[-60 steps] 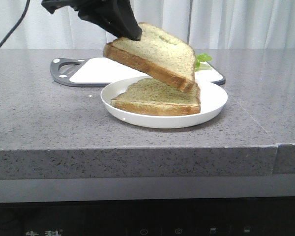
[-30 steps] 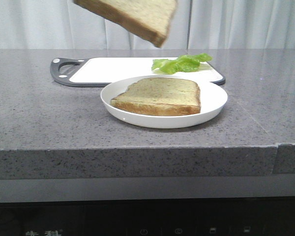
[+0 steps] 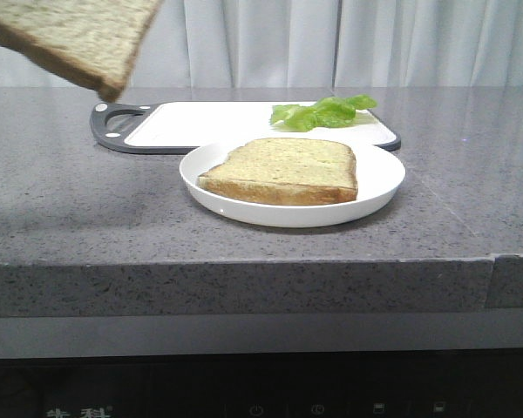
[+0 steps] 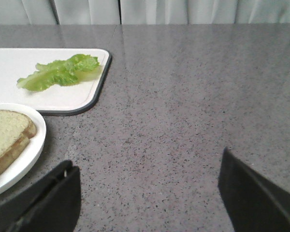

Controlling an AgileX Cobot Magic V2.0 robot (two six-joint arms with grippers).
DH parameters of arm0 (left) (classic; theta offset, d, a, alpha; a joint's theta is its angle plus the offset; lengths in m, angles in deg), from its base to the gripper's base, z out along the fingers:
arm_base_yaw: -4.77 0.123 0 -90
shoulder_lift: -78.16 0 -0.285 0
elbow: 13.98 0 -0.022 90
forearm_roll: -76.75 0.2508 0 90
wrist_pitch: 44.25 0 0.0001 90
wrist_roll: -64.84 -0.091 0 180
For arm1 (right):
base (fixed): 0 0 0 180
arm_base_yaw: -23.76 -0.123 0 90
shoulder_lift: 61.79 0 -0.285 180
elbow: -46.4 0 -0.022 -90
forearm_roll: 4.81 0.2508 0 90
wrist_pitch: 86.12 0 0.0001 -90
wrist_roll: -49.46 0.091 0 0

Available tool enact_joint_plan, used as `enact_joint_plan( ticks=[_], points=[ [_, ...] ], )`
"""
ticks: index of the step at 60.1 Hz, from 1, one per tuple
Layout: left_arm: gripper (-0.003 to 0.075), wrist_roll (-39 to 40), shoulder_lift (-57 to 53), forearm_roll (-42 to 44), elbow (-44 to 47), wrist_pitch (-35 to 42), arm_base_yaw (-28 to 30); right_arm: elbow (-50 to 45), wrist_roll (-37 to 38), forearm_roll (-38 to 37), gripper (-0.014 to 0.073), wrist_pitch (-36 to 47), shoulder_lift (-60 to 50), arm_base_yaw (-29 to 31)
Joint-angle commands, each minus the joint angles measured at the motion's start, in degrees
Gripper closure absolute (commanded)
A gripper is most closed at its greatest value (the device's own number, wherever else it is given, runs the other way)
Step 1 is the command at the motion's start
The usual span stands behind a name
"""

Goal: Left arm grabs bread, right arm adds lettuce
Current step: 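Lift the top bread slice off the plate with the left gripper, then lower the right gripper onto the lettuce leaf and grasp it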

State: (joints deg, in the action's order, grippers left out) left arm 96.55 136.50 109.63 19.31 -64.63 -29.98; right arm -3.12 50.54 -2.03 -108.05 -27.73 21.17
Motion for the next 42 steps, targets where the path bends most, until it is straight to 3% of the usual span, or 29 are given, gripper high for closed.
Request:
enact_joint_plan(
  ticks=[1,10,42],
  points=[
    [0.0741,7.3,-4.2,7.6,1.4,4.7,-0.2,4.4,-2.6,-0.5,-0.0005,4.7,6.0,-1.8],
    [0.0741,13.4,-8.9,13.4,5.1,2.8,-0.2,10.3,-5.6,-0.5,-0.0005,5.6,16.9,-5.0],
    [0.0741,13.5,-11.0,12.7,6.3,2.3,-0.2,42.6,-15.1,-0.5,0.0008,4.3,57.0,-10.6]
  ],
)
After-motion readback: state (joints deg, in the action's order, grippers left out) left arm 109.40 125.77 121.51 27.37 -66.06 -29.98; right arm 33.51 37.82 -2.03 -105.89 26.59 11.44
